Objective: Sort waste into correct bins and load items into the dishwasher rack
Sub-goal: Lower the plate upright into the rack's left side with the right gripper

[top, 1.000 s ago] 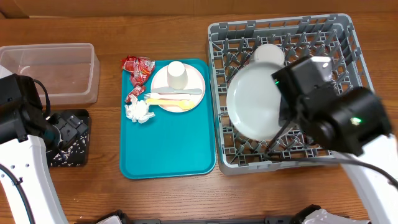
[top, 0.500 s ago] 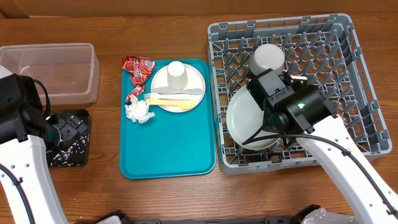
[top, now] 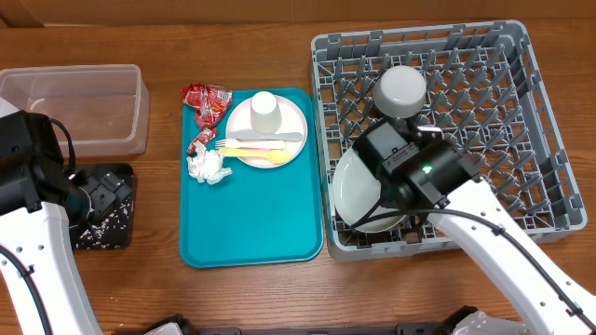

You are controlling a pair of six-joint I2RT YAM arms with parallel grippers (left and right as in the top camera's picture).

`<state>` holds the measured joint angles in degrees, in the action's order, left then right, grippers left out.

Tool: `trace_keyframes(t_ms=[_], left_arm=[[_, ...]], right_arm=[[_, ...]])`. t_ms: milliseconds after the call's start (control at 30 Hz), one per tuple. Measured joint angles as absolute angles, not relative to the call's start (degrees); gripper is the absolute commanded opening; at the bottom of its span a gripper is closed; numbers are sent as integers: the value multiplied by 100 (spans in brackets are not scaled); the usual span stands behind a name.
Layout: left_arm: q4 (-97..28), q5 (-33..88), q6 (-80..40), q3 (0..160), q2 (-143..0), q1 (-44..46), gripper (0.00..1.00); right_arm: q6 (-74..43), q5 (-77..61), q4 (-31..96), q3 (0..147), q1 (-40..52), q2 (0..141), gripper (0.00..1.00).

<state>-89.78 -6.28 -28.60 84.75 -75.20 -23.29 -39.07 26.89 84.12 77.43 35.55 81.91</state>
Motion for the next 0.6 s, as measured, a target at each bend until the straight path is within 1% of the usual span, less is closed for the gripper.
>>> trace_keyframes(t_ms=[133,200,267,333,367,533,600], left_arm=[[-8978,-628,-2860,8475,-7520,-2329,100],[-8978,-628,-2860,8475,-7520,-2329,100],[-8978,-628,-2860,8475,-7520,-2329,100],[-8978,-628,-2860,8475,-7520,-2329,100],[-8978,-626,-2860,8475,-7520,-2329,100],[-8978,-626,-2860,8475,-7520,-2329,100],[-8978,-626,-2860,8475,-7520,-2329,100]], right_arm=[[-4005,2858,8440,7743,3771,8267,4],[-4042,2936,8449,7745,3826,8331,8],[-4062,2958,8453,7745,3846,8394,19],[-4093,2849,8416,7745,3876,8458,41],[-4082,2753,8394,7745,3903,8495,49],[-4051,2381,8444,7830,3953,8584,49],[-4051,2231,8527,8042,3953,8589,47]])
